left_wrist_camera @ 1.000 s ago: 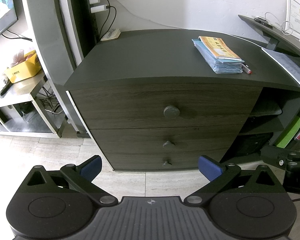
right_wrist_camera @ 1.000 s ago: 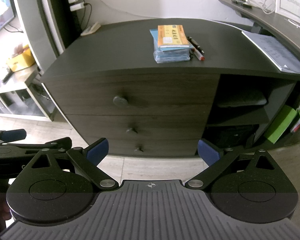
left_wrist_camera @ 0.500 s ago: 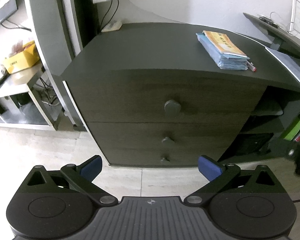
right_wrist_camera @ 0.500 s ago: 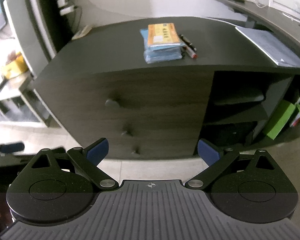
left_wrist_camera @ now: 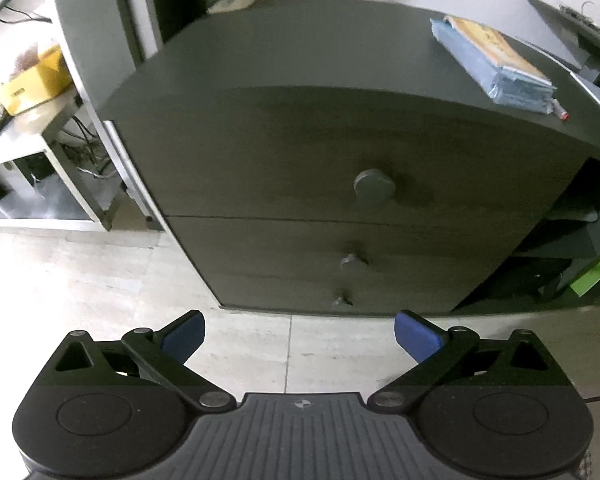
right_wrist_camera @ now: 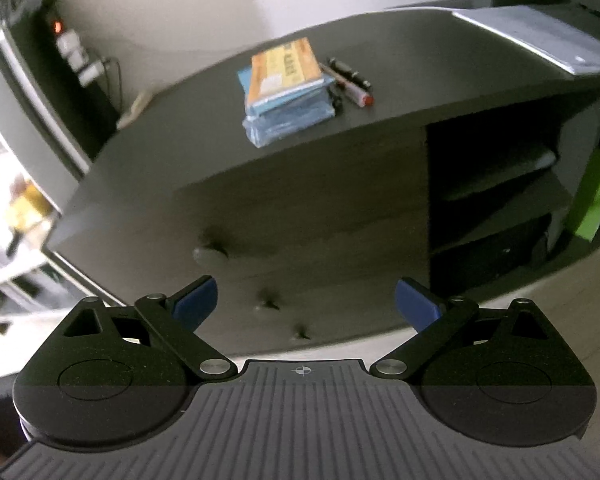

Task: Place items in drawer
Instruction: 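Move the left tool down to the top drawer's round knob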

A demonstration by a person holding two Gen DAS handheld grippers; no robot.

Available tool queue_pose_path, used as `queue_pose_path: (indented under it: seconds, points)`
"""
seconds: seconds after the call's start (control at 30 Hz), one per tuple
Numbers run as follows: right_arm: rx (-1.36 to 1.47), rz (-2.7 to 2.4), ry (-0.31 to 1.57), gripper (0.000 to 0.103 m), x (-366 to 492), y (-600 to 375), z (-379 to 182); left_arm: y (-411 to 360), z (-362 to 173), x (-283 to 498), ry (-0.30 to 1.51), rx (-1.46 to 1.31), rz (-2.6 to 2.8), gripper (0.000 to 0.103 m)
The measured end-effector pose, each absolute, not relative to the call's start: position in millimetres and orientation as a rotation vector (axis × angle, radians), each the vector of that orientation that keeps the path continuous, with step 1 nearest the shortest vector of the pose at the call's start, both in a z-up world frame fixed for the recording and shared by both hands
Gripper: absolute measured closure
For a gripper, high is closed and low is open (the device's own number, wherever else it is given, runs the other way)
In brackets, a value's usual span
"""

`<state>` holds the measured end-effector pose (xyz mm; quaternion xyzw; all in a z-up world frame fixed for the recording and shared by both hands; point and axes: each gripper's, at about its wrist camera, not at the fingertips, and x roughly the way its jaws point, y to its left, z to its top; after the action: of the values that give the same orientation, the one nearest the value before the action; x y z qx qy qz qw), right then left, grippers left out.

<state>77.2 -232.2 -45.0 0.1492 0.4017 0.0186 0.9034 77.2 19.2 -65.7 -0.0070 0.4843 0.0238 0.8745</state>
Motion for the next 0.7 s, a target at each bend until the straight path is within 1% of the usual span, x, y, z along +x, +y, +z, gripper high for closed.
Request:
queue_pose_path:
  seconds: [0.07, 0.1, 0.17, 0.23, 0.27, 0.3, 0.37, 0.43, 0.5, 0.53, 0.57, 0.6, 0.7]
  points:
    - [0.277, 0.014, 0.842, 0.006, 90, -233, -51, 18, -72, 89, 1.031, -0.031, 0.025, 0.003]
    - [0.287, 0.022, 0.839, 0.009, 97, -237, -55, 17, -75, 94, 1.030, -0.032, 0.015, 0.003]
    - [0.309, 0.023, 0.858, 0.009, 111, -244, -65, 14, -80, 104, 0.997, -0.025, -0.003, 0.003]
    - [0.304, 0.016, 0.851, 0.010, 121, -249, -72, 11, -86, 114, 0.963, -0.010, 0.019, 0.010]
    - [0.292, 0.012, 0.833, 0.011, 125, -252, -74, 10, -88, 118, 0.941, -0.001, 0.018, 0.020]
    - [0.269, 0.004, 0.810, 0.011, 129, -253, -77, 8, -91, 123, 0.928, 0.011, 0.010, 0.026]
    - [0.232, 0.007, 0.778, 0.011, 137, -257, -81, 4, -98, 133, 0.904, 0.025, -0.016, 0.029]
    - [0.209, 0.022, 0.754, 0.011, 145, -262, -85, 0, -103, 140, 0.854, 0.034, -0.055, 0.029]
    - [0.177, 0.027, 0.741, 0.010, 154, -266, -87, -5, -107, 147, 0.814, 0.050, -0.084, 0.027]
    - [0.166, 0.034, 0.742, 0.010, 159, -268, -89, -8, -109, 152, 0.807, 0.059, -0.095, 0.025]
    - [0.163, 0.040, 0.748, 0.009, 164, -271, -91, -11, -112, 156, 0.802, 0.069, -0.105, 0.020]
    - [0.165, 0.044, 0.755, 0.008, 170, -274, -92, -14, -114, 161, 0.797, 0.078, -0.115, 0.018]
    - [0.162, 0.058, 0.766, 0.007, 183, -283, -97, -22, -119, 175, 0.788, 0.112, -0.130, 0.015]
